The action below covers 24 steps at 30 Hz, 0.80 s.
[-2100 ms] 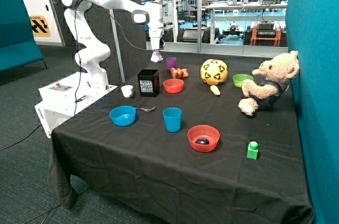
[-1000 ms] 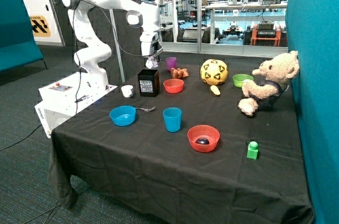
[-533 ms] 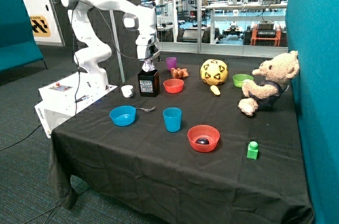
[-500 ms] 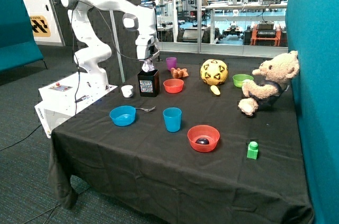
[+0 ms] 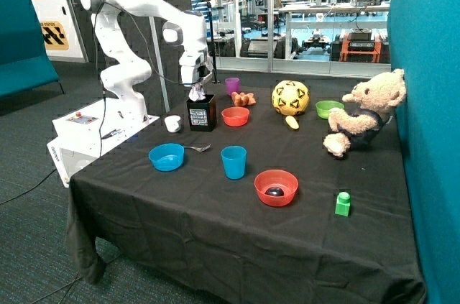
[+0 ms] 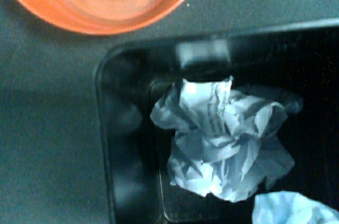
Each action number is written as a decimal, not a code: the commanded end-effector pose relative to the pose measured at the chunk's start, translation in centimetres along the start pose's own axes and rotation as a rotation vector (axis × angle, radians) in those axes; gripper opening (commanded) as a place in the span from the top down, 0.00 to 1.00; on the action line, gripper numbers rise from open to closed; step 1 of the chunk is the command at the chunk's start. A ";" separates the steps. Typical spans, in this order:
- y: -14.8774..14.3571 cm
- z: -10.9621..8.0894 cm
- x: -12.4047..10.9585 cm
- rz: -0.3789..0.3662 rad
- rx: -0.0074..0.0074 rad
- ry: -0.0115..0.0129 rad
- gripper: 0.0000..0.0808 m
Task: Throw away the rubbish paper
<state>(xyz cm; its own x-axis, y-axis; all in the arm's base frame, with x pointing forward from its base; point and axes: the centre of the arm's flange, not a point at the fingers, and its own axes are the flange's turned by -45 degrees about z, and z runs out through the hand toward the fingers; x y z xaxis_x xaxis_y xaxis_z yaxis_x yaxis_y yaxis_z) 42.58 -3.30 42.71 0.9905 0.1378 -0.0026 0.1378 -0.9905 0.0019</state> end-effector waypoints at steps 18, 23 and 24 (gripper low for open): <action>-0.3 0.5 -0.6 -0.018 0.0019 0.0026 0.00; -0.3 0.4 -0.5 -0.020 0.0019 0.0026 0.00; -0.3 0.4 -0.5 -0.021 0.0019 0.0026 0.00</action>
<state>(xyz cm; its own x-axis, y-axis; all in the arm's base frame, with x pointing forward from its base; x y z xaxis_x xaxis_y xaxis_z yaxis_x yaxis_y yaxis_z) 41.96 -3.19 42.27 0.9880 0.1542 0.0003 0.1542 -0.9880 0.0025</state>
